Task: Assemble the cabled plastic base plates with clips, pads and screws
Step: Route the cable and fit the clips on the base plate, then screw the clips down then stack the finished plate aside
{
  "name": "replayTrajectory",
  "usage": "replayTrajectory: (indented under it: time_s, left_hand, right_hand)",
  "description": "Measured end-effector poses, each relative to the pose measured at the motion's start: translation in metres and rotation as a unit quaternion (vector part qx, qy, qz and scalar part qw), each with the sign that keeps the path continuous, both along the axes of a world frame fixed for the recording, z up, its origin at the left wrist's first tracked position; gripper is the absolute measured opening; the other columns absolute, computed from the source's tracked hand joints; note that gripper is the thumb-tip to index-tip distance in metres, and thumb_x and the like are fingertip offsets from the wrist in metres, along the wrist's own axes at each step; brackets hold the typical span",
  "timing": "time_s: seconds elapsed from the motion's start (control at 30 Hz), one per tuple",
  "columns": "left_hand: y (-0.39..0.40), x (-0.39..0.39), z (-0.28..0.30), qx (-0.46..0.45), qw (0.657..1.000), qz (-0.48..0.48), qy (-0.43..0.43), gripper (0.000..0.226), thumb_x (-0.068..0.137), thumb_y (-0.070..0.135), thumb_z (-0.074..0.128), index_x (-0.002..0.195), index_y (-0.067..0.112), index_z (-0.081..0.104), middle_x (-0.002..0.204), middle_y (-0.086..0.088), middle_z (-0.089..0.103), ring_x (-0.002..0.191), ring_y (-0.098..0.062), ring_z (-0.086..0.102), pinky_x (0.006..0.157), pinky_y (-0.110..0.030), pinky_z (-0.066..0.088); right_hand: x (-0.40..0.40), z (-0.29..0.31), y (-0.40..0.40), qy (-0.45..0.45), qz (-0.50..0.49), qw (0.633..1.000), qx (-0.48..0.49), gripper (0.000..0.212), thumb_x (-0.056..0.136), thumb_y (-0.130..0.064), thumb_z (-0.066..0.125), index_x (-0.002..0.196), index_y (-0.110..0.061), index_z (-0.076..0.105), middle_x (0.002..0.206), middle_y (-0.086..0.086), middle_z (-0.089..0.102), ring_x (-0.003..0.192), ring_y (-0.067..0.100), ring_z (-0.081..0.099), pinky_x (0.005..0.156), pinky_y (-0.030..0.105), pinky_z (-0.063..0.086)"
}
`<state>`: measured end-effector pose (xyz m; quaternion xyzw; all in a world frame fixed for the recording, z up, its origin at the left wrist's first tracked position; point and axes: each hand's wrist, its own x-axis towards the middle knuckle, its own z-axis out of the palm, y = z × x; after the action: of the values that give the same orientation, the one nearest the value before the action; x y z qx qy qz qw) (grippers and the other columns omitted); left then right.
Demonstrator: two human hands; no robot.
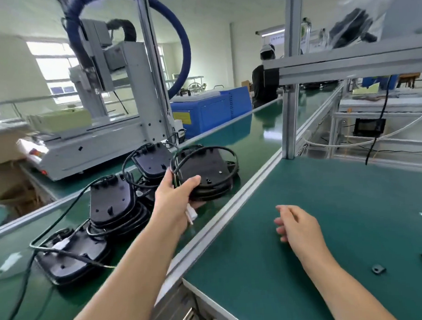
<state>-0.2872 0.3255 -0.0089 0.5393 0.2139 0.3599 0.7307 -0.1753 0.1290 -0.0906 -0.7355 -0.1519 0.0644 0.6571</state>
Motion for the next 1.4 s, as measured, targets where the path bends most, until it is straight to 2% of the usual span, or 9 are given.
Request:
replayTrajectory:
  time_s: [0.2, 0.37, 0.63, 0.77, 0.87, 1.03, 1.1, 1.2, 1.4]
  left_hand:
    - [0.088, 0.002, 0.027, 0.037, 0.984, 0.173, -0.019, 0.037, 0.079, 0.004, 0.071, 0.109, 0.023, 0.060, 0.103, -0.009, 0.070, 0.087, -0.027, 0.072, 0.077, -0.046, 0.059]
    - [0.140, -0.003, 0.021, 0.031, 0.968, 0.242, 0.063, 0.079, 0.080, 0.013, 0.073, 0.146, 0.027, 0.032, 0.133, -0.005, 0.055, 0.106, -0.027, 0.064, 0.093, -0.042, 0.052]
    - [0.169, -0.013, 0.010, 0.071, 0.916, 0.322, 0.230, 0.082, 0.085, 0.044, 0.063, 0.148, 0.008, 0.025, 0.138, -0.017, 0.049, 0.116, -0.035, 0.058, 0.098, -0.045, 0.048]
    - [0.167, -0.021, 0.013, 0.032, 0.911, 0.307, 0.272, 0.077, 0.083, 0.052, 0.064, 0.129, -0.004, 0.038, 0.095, -0.017, 0.063, 0.089, -0.032, 0.067, 0.082, -0.041, 0.056]
    - [0.169, -0.027, 0.012, 0.096, 0.881, 0.310, 0.345, 0.085, 0.080, 0.063, 0.060, 0.123, -0.008, 0.040, 0.102, -0.022, 0.063, 0.091, -0.034, 0.066, 0.079, -0.040, 0.056]
    - [0.170, -0.029, 0.013, 0.131, 0.859, 0.319, 0.377, 0.081, 0.081, 0.064, 0.057, 0.120, -0.005, 0.042, 0.110, -0.021, 0.063, 0.057, -0.027, 0.065, 0.048, -0.029, 0.052]
    - [0.169, -0.028, 0.015, 0.171, 0.835, 0.327, 0.408, 0.085, 0.082, 0.059, 0.059, 0.132, -0.006, 0.038, 0.128, -0.024, 0.053, 0.092, -0.038, 0.065, 0.076, -0.045, 0.056]
    - [0.155, -0.025, 0.019, 0.289, 0.764, 0.348, 0.460, 0.086, 0.089, 0.049, 0.056, 0.149, 0.002, 0.018, 0.150, -0.024, 0.027, 0.139, -0.039, 0.026, 0.114, -0.050, 0.025]
    - [0.097, 0.006, 0.021, 0.482, 0.703, 0.310, 0.421, 0.063, 0.094, 0.042, 0.047, 0.147, 0.011, 0.030, 0.155, -0.018, 0.024, 0.146, -0.035, 0.010, 0.119, -0.046, 0.006]
  right_hand:
    - [0.000, -0.008, -0.001, -0.028, 0.005, 1.000, -0.014, 0.022, 0.098, -0.025, 0.047, 0.088, -0.029, 0.066, 0.080, -0.003, 0.068, 0.066, 0.009, 0.061, 0.057, 0.022, 0.045]
    - [0.000, -0.009, -0.005, -0.039, 0.009, 0.999, -0.022, 0.024, 0.098, -0.024, 0.046, 0.087, -0.029, 0.066, 0.079, -0.004, 0.068, 0.066, 0.012, 0.061, 0.058, 0.022, 0.044]
    - [-0.003, -0.010, -0.005, -0.035, 0.010, 0.999, -0.014, 0.023, 0.097, -0.020, 0.049, 0.086, -0.026, 0.068, 0.078, -0.002, 0.069, 0.061, 0.010, 0.059, 0.056, 0.021, 0.044]
    - [-0.004, -0.009, -0.005, -0.040, 0.014, 0.999, -0.012, 0.023, 0.097, -0.019, 0.049, 0.085, -0.025, 0.068, 0.079, -0.001, 0.069, 0.065, 0.013, 0.061, 0.058, 0.022, 0.044]
    - [-0.005, -0.009, -0.005, -0.046, 0.015, 0.999, -0.013, 0.023, 0.097, -0.018, 0.049, 0.086, -0.023, 0.068, 0.078, 0.000, 0.069, 0.065, 0.013, 0.061, 0.057, 0.022, 0.044]
    - [-0.006, -0.009, -0.005, -0.046, 0.013, 0.999, -0.011, 0.024, 0.097, -0.018, 0.048, 0.086, -0.024, 0.068, 0.079, -0.001, 0.069, 0.066, 0.013, 0.061, 0.057, 0.021, 0.045]
    - [-0.005, -0.010, -0.005, -0.046, 0.011, 0.999, -0.009, 0.024, 0.098, -0.017, 0.048, 0.086, -0.024, 0.068, 0.079, -0.001, 0.069, 0.067, 0.013, 0.062, 0.057, 0.021, 0.045]
    - [-0.005, -0.010, -0.005, -0.042, 0.004, 0.999, 0.000, 0.025, 0.097, -0.016, 0.047, 0.087, -0.022, 0.069, 0.079, 0.000, 0.069, 0.065, 0.012, 0.061, 0.058, 0.022, 0.046]
    - [-0.007, 0.006, -0.017, -0.023, -0.028, 0.997, 0.063, 0.027, 0.098, -0.018, 0.047, 0.084, -0.022, 0.070, 0.080, 0.003, 0.069, 0.062, 0.007, 0.060, 0.059, 0.025, 0.050]
